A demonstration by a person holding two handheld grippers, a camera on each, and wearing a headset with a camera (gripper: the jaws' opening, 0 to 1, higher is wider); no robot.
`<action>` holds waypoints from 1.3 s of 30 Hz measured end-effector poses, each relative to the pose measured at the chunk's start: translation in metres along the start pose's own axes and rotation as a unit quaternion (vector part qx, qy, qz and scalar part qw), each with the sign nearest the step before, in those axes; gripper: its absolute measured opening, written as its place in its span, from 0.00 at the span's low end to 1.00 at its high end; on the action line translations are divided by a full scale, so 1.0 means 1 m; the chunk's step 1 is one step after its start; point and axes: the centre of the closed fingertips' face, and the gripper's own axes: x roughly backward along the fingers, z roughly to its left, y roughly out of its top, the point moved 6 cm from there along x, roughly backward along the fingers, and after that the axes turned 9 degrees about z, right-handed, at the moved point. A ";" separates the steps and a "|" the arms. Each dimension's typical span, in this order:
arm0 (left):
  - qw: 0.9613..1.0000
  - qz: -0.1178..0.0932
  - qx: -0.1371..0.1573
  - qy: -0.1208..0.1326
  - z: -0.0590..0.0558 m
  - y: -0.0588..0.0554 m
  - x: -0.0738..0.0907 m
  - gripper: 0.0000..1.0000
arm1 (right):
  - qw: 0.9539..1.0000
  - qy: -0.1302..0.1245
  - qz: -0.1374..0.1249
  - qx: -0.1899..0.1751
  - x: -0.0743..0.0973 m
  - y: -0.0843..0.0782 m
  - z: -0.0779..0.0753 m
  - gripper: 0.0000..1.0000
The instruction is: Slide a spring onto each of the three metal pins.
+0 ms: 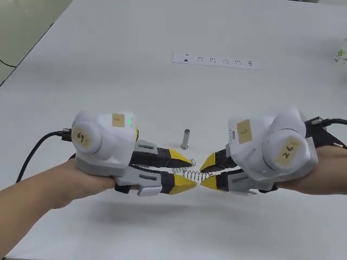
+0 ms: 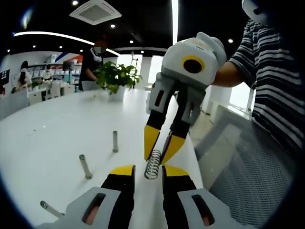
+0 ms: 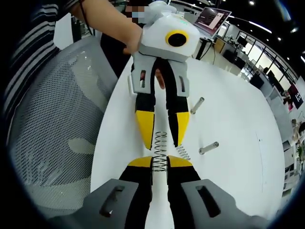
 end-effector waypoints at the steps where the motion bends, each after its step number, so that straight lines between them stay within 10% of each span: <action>1: 1.000 0.002 -0.001 -0.002 0.000 0.000 0.000 0.15 | 1.000 0.000 0.000 0.001 0.000 0.000 0.000 0.07; 39: 0.999 -0.005 -0.015 -0.028 -0.006 0.001 -0.001 0.02 | 1.000 0.005 -0.018 -0.006 0.004 0.000 0.004 0.08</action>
